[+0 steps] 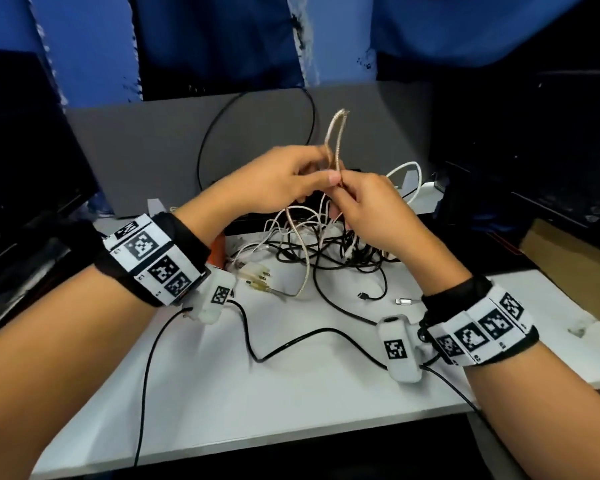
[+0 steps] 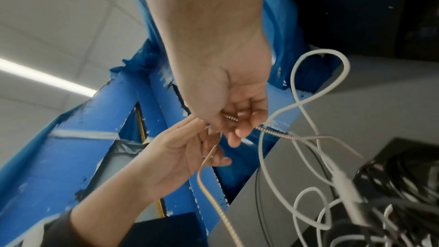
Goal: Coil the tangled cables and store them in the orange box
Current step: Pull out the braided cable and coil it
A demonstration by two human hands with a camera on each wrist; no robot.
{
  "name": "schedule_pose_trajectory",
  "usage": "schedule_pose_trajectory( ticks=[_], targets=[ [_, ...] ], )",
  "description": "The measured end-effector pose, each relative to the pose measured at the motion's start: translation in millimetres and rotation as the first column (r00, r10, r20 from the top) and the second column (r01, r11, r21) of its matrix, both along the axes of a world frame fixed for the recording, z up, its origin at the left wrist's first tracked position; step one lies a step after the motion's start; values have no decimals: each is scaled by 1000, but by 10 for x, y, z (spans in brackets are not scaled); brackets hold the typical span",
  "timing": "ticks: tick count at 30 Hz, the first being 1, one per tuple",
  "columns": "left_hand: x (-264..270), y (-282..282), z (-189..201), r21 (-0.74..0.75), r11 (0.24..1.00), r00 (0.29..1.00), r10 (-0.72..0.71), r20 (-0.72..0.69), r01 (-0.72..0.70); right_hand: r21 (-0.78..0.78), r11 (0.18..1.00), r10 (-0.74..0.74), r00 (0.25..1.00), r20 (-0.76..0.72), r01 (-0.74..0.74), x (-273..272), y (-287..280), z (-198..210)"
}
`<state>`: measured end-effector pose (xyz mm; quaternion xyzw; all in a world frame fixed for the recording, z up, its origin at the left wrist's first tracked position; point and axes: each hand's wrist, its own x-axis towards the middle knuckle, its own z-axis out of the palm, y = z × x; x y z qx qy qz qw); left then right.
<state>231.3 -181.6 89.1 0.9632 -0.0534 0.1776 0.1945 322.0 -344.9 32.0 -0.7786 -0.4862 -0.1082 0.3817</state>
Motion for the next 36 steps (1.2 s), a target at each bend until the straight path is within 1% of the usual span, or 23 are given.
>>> schedule_pose_trajectory(
  ticks=[2,3,4,5,6,7,8,10,11,12,13,15,17,19,21,22,24,26,28,30,31,33,36],
  targets=[
    [-6,9,65,-163,985,991,-37,128,58,-1,999,47,986,-159,-48,35,11,-17],
    [-14,20,110,-215,973,991,-59,122,85,4,997,70,971,-229,-72,53,13,-29],
    [-44,12,160,-232,967,994,-93,59,104,9,996,85,962,-260,-86,58,10,-28],
    [-73,-8,195,-229,966,991,-131,-39,119,6,996,84,964,-254,-86,55,-2,-19],
    [-98,-35,213,-212,969,979,-155,-135,124,-17,997,67,973,-221,-73,42,-19,0],
    [-111,-74,203,-173,977,968,-157,-194,124,-49,997,51,983,-174,-61,22,-29,11],
    [-118,-126,180,-112,986,968,-143,-207,122,-78,995,47,991,-128,-57,-17,-40,32],
    [-69,-214,120,32,995,986,-86,-143,92,-95,993,55,994,-95,-64,-74,-40,55],
    [-40,-230,109,75,996,995,-49,-83,55,-78,993,75,991,-109,-84,-84,-34,53],
    [-14,-217,120,83,996,1000,-17,-12,18,-50,993,102,985,-142,-110,-73,-27,39],
    [5,-179,157,52,999,998,8,64,-12,-22,991,125,974,-188,-131,-44,-18,15],
    [18,-76,280,-134,991,983,22,182,3,-32,987,135,934,-330,-155,55,-9,-60],
    [-22,68,460,-311,950,952,75,297,22,-144,978,77,903,-423,-151,176,-28,-164],
    [-143,259,675,-373,927,874,205,440,-30,-255,959,1,898,-441,-127,296,-55,-257],
    [-290,526,863,-394,916,728,317,608,-70,-332,938,-61,900,-432,-96,387,-87,-297],
    [-344,659,926,-435,898,646,369,668,-63,-368,927,-94,901,-423,-77,430,-107,-308],
    [-413,867,965,-516,856,518,454,725,-29,-431,902,-156,911,-382,-27,502,-149,-318],
    [-448,960,920,-545,838,461,483,745,2,-462,886,-208,913,-351,24,568,-176,-317],
    [-456,974,860,-553,831,455,469,757,65,-461,885,-233,917,-324,62,598,-197,-304],
    [-435,933,813,-567,816,494,451,743,108,-408,910,-196,946,-258,77,555,-198,-274],
    [-419,892,795,-578,809,522,449,725,108,-361,931,-141,960,-240,46,518,-176,-266],
    [-402,803,784,-597,797,557,456,694,92,-288,954,4,963,-270,-85,388,-88,-243],
    [-403,675,823,-609,785,584,445,679,109,-337,903,134,919,-371,-267,208,81,-348]
  ],
)
